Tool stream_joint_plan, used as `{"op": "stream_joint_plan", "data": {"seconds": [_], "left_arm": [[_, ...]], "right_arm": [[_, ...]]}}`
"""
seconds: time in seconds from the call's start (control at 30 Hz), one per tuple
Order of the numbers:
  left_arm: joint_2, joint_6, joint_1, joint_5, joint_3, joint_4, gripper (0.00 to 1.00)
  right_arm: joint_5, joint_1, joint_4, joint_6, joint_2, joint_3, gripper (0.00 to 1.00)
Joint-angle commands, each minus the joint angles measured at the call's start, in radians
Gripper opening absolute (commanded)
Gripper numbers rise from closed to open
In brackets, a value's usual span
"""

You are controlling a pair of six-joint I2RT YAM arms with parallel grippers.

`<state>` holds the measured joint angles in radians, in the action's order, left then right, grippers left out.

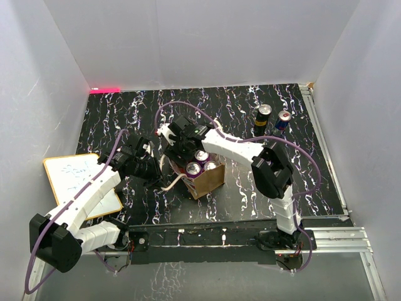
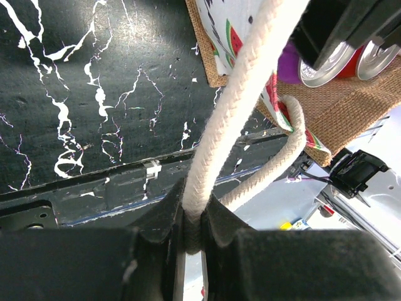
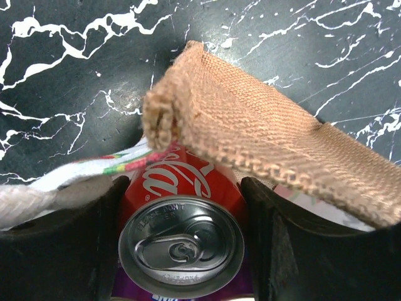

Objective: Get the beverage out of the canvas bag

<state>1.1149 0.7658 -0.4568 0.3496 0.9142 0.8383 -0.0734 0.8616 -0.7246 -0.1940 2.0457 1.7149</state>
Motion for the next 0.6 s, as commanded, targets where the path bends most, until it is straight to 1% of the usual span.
{"op": "stream_joint_plan", "data": {"seconds": [0.0,0.07,0.13,0.23,0.3,0.37,0.53,0.57], "left_arm": [[-0.026,-0.01,0.005,0.0,0.023,0.035,0.0],[-0.036,-0.01,0.004,-0.001,0.022,0.032,0.0],[-0.039,-0.012,0.004,-0.001,0.023,0.031,0.0],[-0.039,-0.02,0.004,-0.001,0.028,0.032,0.0],[-0.042,-0.022,0.004,-0.002,0.028,0.029,0.0],[-0.045,-0.022,0.004,0.002,0.024,0.023,0.0],[-0.054,-0.019,0.005,0.016,0.008,0.011,0.0],[-0.056,-0.019,0.005,0.018,0.005,0.009,0.0]], "right_arm": [[0.047,-0.003,-0.046,0.074,-0.007,0.161,0.47],[0.021,-0.003,-0.056,0.103,-0.023,0.193,0.41],[0.005,-0.002,-0.049,0.145,-0.06,0.215,0.32],[0.014,-0.003,-0.029,0.207,-0.116,0.23,0.27],[0.045,-0.003,-0.015,0.252,-0.159,0.228,0.25],[0.08,-0.003,-0.01,0.298,-0.203,0.22,0.2],[0.124,-0.021,0.006,0.438,-0.343,0.146,0.08],[0.123,-0.03,0.012,0.477,-0.373,0.126,0.08]]}}
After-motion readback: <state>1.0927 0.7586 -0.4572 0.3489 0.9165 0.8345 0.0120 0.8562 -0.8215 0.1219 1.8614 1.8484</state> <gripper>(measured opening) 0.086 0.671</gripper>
